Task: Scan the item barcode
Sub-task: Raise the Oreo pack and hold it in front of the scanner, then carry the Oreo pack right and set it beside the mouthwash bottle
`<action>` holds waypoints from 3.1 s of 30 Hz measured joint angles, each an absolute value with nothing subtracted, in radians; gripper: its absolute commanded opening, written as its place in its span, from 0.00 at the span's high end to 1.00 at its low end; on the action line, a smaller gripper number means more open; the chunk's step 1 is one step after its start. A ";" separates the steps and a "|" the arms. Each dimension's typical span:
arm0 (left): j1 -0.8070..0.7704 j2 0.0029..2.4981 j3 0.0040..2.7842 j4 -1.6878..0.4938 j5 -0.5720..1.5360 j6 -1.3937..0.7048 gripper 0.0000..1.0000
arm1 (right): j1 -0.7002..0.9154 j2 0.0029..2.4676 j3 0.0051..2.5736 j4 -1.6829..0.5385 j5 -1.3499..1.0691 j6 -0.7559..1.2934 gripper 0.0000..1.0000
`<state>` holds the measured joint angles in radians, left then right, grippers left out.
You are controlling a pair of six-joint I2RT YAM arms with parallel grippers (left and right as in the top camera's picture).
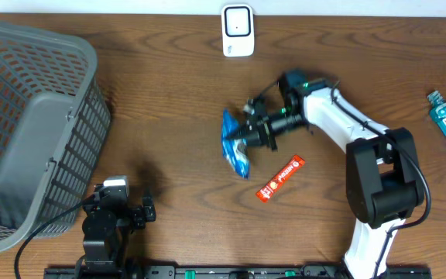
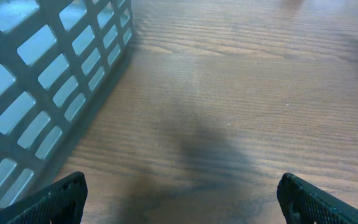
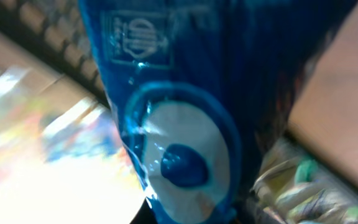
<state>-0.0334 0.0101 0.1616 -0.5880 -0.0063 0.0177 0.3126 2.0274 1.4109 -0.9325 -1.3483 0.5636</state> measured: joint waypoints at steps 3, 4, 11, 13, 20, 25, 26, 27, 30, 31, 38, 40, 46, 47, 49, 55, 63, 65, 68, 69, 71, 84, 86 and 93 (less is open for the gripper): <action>-0.033 0.010 0.162 -0.588 -0.006 0.018 0.02 | 0.297 2.027 1.510 -0.928 -1.127 0.681 0.99; -0.033 0.010 0.162 -0.588 -0.006 0.018 0.02 | 0.294 2.026 1.548 -0.944 -1.039 0.730 0.99; -0.033 0.010 0.162 -0.588 -0.006 0.018 0.02 | 0.294 1.986 1.628 -0.978 -0.575 1.218 0.98; -0.033 0.010 0.162 -0.588 -0.006 0.018 0.02 | 0.294 1.981 1.628 -0.908 -0.496 1.340 0.98; -0.033 0.010 0.162 -0.588 -0.006 0.018 0.02 | 0.304 1.981 1.634 -0.542 -0.284 1.610 0.98; -0.033 0.010 0.162 -0.588 -0.006 0.018 0.02 | 0.333 1.991 1.634 -0.405 -0.138 1.729 0.98; -0.033 0.010 0.162 -0.588 -0.006 0.018 0.02 | 0.340 2.000 1.639 -0.366 -0.105 1.754 0.98; -0.033 0.010 0.162 -0.588 -0.006 0.018 0.02 | 0.344 2.007 1.645 -0.352 -0.087 1.769 0.98; -0.033 0.010 0.162 -0.588 -0.006 0.018 0.02 | 0.351 2.074 1.728 -0.334 -0.036 1.817 0.98; -0.033 0.010 0.162 -0.588 -0.006 0.018 0.02 | 0.351 2.106 1.768 -0.334 -0.025 1.827 0.98; -0.033 0.010 0.162 -0.588 -0.006 0.018 0.02 | 0.347 2.427 2.196 -0.458 0.021 1.888 0.98; -0.033 0.010 0.162 -0.588 -0.006 0.018 0.02 | 0.344 2.511 2.316 -0.506 0.024 1.919 0.98; -0.033 0.010 0.162 -0.588 -0.006 0.018 0.02 | 0.331 2.655 2.493 -0.521 0.030 1.997 0.98; -0.033 0.010 0.162 -0.588 -0.006 0.018 0.02 | 0.329 2.661 2.499 -0.519 0.033 2.006 0.98; -0.033 0.010 0.162 -0.588 -0.006 0.018 0.02 | 0.329 2.668 2.501 -0.520 0.041 2.019 0.98; -0.033 0.010 0.162 -0.588 -0.006 0.018 0.02 | 0.327 2.668 2.510 -0.532 0.067 2.031 0.98; -0.033 0.010 0.162 -0.588 -0.006 0.018 0.02 | 0.272 2.670 2.724 -1.017 0.059 1.963 0.98; -0.033 0.010 0.162 -0.588 -0.006 0.018 0.02 | 0.233 2.663 2.825 -1.210 0.085 1.922 0.98; -0.033 0.010 0.162 -0.588 -0.006 0.017 0.02 | 0.170 2.632 2.905 -1.470 0.142 1.894 0.98; -0.033 0.010 0.162 -0.589 -0.006 0.018 0.02 | 0.152 2.618 2.913 -1.532 0.161 1.889 0.98; -0.033 0.010 0.162 -0.588 -0.006 0.018 0.02 | 0.101 2.582 2.927 -1.655 0.188 1.865 0.98; -0.033 0.010 0.162 -0.588 -0.006 0.018 0.02 | -0.283 2.524 2.739 -1.568 0.263 1.090 0.98; -0.033 0.010 0.162 -0.588 -0.006 0.018 0.02 | -0.317 2.524 2.656 -1.516 0.247 0.941 0.99; -0.033 0.010 0.162 -0.588 -0.006 0.018 0.02 | -0.351 2.526 2.336 -1.331 0.123 0.324 0.98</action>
<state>-0.0334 0.0101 0.1616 -0.5884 -0.0063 0.0177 -0.3511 2.5256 2.3360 -1.3312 0.1226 0.3237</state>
